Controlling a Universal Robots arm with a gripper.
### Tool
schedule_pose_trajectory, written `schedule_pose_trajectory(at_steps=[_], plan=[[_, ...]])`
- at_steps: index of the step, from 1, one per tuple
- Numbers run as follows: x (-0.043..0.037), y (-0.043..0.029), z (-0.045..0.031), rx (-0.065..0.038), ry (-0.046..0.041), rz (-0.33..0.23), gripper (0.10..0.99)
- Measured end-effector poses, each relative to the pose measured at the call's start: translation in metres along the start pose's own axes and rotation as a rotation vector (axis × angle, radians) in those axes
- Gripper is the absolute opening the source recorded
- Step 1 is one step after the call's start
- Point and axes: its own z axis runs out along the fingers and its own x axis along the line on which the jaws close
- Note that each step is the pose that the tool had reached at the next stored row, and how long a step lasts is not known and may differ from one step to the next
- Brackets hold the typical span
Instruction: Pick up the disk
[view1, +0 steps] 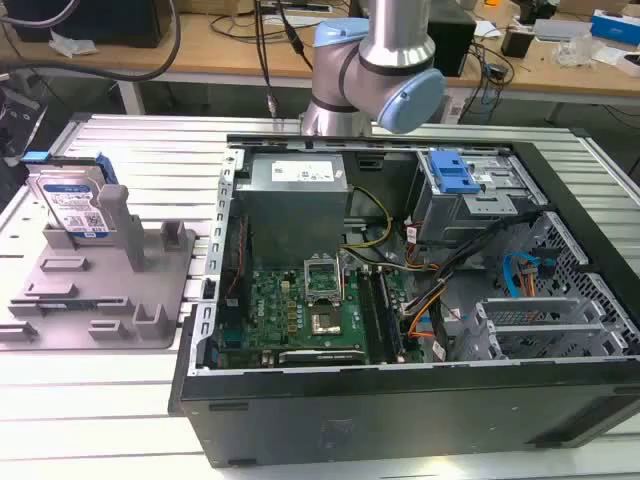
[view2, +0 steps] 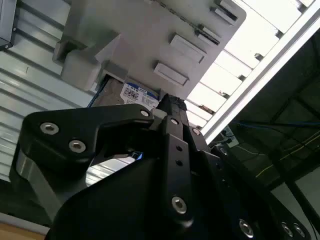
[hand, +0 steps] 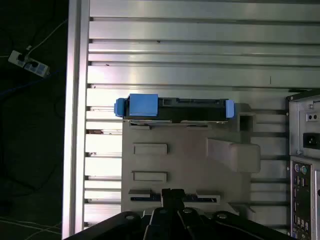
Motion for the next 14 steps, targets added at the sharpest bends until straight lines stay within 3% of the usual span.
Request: schedule_pose_trajectory(at_steps=[10, 11, 14], plan=[[0.0000, 0.0000, 0.0000, 0.000, 0.0000, -0.001, 0.106], [0.0000, 0.0000, 0.0000, 0.000, 0.0004, -0.011, 0.106], [0.0000, 0.0000, 0.0002, 0.000, 0.0045, -0.119, 0.106]])
